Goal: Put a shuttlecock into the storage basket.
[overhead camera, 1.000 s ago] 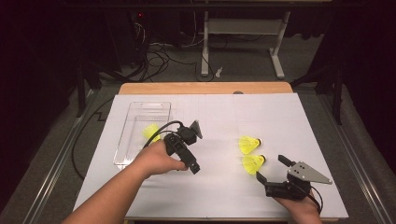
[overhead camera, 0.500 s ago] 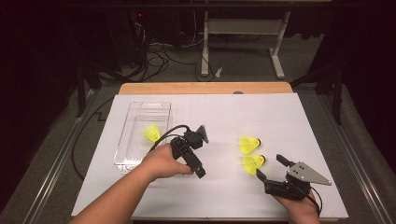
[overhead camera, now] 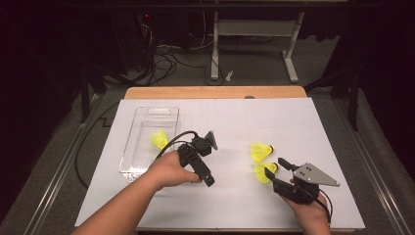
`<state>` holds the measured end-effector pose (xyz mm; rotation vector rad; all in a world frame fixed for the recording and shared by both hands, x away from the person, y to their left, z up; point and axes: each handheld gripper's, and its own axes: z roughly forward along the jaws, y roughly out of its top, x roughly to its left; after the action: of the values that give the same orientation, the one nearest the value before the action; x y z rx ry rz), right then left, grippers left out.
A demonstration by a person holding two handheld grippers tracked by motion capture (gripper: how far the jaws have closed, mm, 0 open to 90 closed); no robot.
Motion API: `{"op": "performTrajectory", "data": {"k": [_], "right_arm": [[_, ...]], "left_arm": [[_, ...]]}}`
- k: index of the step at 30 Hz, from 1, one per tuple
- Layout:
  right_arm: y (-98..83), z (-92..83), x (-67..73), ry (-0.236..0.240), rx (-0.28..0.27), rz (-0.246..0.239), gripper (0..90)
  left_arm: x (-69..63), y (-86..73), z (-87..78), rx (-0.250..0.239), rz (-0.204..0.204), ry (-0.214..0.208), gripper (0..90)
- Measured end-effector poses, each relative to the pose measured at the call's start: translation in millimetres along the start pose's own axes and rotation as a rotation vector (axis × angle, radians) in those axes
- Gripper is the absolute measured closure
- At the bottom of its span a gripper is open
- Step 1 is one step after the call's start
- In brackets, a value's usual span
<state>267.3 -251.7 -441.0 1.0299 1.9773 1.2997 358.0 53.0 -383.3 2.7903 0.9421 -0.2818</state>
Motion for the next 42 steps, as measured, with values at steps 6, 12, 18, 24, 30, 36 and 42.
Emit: {"op": "performTrajectory", "data": {"k": [6, 12, 18, 24, 30, 36, 42], "right_arm": [[4.5, 6.6, 0.5, -0.045, 0.025, 0.001, 55.4], [-6.6, 5.3, 7.6, -0.071, 0.069, 0.007, 56.2], [-13.1, 9.0, 13.4, -0.074, 0.108, -0.005, 53.1], [-14.6, 11.6, 17.8, -0.097, 0.130, -0.045, 53.0], [-15.4, 14.6, 15.8, -0.129, 0.147, -0.044, 52.3], [-17.6, 17.1, 12.0, -0.129, 0.159, -0.023, 52.4], [-18.8, 19.1, 11.7, -0.131, 0.169, -0.016, 56.8]], "left_arm": [[0.5, -0.5, -0.8, -0.002, -0.002, -0.006, 0.9], [0.7, 0.0, 0.2, -0.003, -0.002, -0.005, 0.9], [-1.1, 2.6, 2.9, 0.004, 0.005, -0.006, 0.9], [-1.6, 3.5, 2.7, -0.007, 0.008, -0.012, 1.2], [-0.9, 3.1, 1.8, -0.007, 0.007, -0.018, 1.2], [0.0, 3.0, 1.8, -0.011, 0.003, -0.017, 1.4], [-2.1, 4.5, 3.6, -0.007, 0.009, -0.021, 1.4]]}}
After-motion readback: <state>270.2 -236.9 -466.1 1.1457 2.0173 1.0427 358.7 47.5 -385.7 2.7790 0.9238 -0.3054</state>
